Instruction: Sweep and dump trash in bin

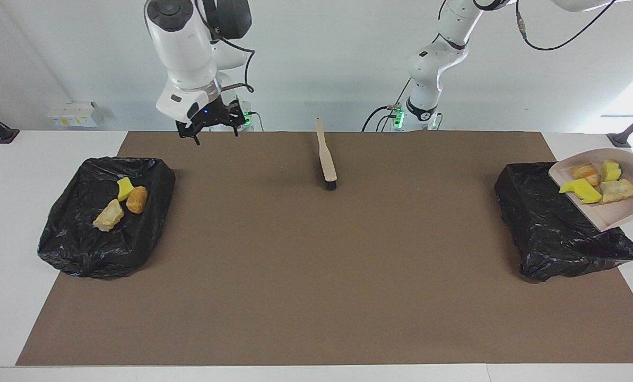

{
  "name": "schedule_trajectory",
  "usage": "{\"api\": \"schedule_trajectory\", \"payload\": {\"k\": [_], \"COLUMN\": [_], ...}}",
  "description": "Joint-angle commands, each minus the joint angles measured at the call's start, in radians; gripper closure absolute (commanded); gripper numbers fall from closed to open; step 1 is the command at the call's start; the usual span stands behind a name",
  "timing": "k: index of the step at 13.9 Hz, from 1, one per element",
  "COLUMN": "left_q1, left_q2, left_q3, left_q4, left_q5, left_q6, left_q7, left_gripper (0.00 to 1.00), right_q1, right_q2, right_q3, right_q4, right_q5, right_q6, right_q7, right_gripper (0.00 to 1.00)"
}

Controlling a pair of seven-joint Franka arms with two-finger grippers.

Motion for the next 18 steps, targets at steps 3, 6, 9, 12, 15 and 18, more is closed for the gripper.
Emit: {"api": "schedule_trajectory", "payload": {"k": [3,6,9,12,15,18], "left_q1": [-0.016,-0.019,-0.040,-0.120,-0.161,-0.154], "left_q2": [-0.013,-0.051,-0.044,-0.031,-0.022,-0.024], "left_q3": [0.010,0.010,0.010,0.007,0.008,0.008], "left_q4": [-0.028,-0.138,-0.132,-0.094,-0.081,-0.092], "left_q5": [0.020,0.141,0.187,0.354,0.434,0.476], "left_q6": [0.041,0.179,0.178,0.170,0.194,0.282], "left_q7": [0.009,0.000,-0.001,-0.002,-0.034,-0.067], "left_gripper": [1.00,1.00,1.00,1.00,1.00,1.00], "right_q1": [-0.131,-0.209,-0.208,-0.208,-0.196,-0.194], "right_q2": [0.021,0.021,0.003,-0.031,-0.031,-0.031], "right_q3": [0.007,0.008,0.007,0.008,0.013,0.020], "right_q4": [0.048,0.050,0.048,0.036,0.036,0.037], "right_q5": [-0.037,-0.022,-0.011,0.004,0.007,0.006], "right_q6": [0.034,0.096,0.092,0.080,0.075,0.078], "right_q7": [-0.010,0.079,0.138,0.153,0.148,0.141], "right_gripper": [0.00,0.00,0.00,0.00,0.00,0.00]}}
